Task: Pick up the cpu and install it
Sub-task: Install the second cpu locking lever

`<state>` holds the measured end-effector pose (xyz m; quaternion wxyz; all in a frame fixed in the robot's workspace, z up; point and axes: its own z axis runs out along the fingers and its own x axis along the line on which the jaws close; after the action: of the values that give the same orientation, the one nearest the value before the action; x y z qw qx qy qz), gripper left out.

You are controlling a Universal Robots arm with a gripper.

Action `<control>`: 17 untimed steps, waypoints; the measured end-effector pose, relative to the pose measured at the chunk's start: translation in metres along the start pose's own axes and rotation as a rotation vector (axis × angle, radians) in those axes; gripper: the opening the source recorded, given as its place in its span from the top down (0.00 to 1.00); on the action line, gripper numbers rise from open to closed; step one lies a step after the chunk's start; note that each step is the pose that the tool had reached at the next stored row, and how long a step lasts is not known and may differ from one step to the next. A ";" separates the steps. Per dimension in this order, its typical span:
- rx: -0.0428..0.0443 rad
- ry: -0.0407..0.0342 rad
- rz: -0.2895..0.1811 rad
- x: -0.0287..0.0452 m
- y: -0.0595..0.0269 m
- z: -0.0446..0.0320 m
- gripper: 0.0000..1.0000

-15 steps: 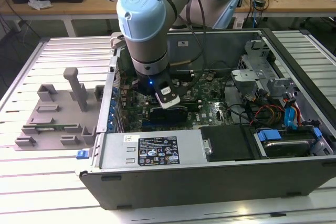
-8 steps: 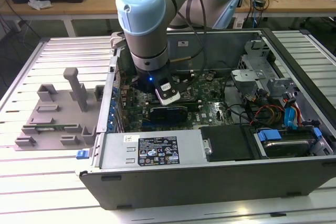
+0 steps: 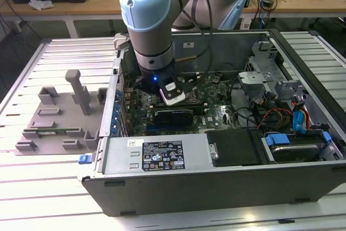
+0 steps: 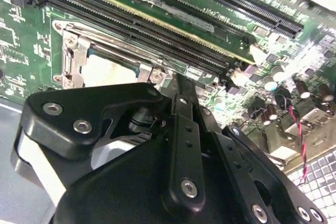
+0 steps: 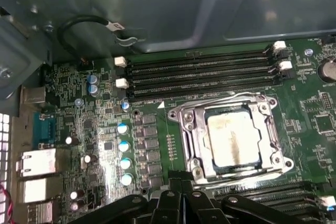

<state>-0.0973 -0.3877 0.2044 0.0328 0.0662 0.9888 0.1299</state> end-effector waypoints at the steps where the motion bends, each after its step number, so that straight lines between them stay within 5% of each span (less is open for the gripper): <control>1: -0.0001 0.0001 0.000 0.0000 0.0001 0.0007 0.89; 17: -0.0007 0.0003 0.000 0.0006 -0.0003 0.0072 0.89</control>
<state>-0.0973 -0.3861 0.1974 0.0327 0.0661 0.9887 0.1302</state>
